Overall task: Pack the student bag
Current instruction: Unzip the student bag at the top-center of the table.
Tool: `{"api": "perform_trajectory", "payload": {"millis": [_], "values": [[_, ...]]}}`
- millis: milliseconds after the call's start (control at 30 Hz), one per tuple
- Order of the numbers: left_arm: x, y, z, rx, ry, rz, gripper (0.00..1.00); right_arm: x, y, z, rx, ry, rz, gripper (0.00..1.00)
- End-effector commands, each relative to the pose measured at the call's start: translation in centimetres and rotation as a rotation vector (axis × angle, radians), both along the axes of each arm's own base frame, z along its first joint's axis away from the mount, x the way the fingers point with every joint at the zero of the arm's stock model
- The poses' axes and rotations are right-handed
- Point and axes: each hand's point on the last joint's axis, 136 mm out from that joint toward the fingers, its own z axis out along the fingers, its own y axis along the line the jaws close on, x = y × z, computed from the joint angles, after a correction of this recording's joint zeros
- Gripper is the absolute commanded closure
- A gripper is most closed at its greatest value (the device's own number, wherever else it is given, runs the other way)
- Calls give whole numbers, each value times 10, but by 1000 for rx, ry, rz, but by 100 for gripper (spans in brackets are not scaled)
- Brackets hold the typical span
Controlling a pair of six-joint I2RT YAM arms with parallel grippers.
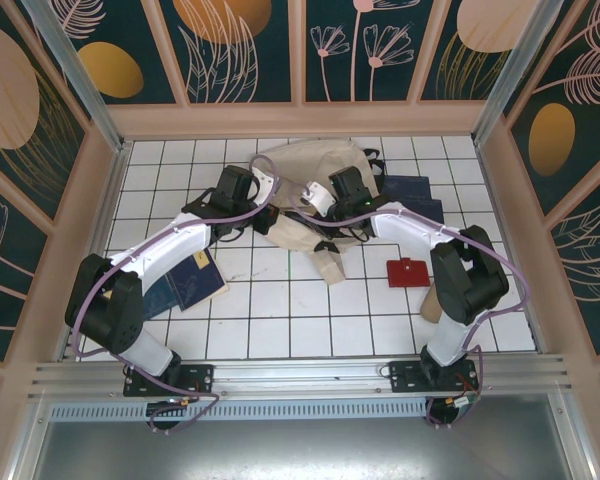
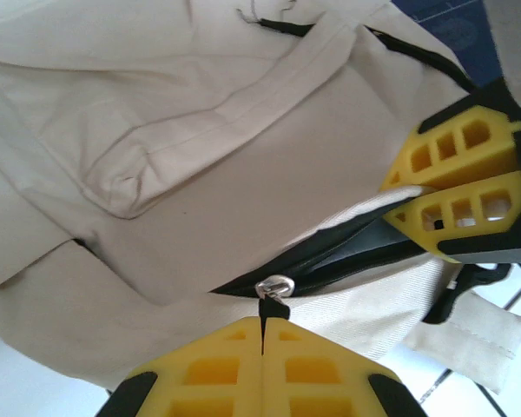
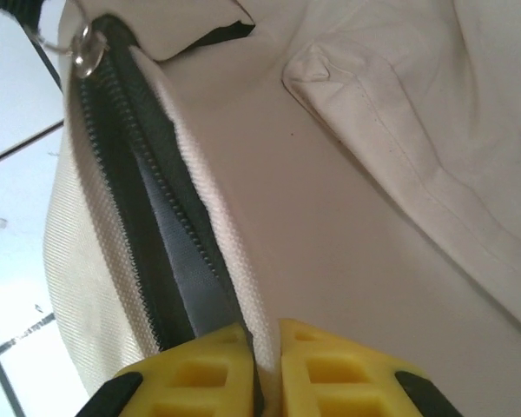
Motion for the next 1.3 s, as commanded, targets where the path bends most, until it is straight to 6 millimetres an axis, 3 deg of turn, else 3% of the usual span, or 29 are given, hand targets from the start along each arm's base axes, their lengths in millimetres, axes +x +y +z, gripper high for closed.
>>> {"api": "perform_trajectory", "payload": {"millis": [0, 500, 800, 867, 1000, 1100, 1133, 1267], "values": [[18, 15, 16, 18, -54, 87, 100, 2, -10, 0, -66, -61, -20, 90], [56, 48, -2, 179, -37, 251, 100, -5, -49, -31, -304, -114, -99, 97], [78, 79, -22, 196, 42, 366, 100, 6, -62, -17, -269, -156, -143, 98], [79, 76, -22, 172, 43, 345, 100, 5, -59, -13, -251, -157, -137, 97], [68, 44, -4, 37, 33, 181, 100, -3, -35, 12, -109, -84, -111, 84], [53, 23, 4, -48, 41, 55, 100, -16, -12, 40, 42, 34, -104, 57], [49, 20, 11, -68, 38, 27, 100, -19, -8, 47, 82, 60, -112, 52], [37, 10, 19, -110, 49, -39, 100, -40, 11, 67, 255, 167, -132, 47]]}}
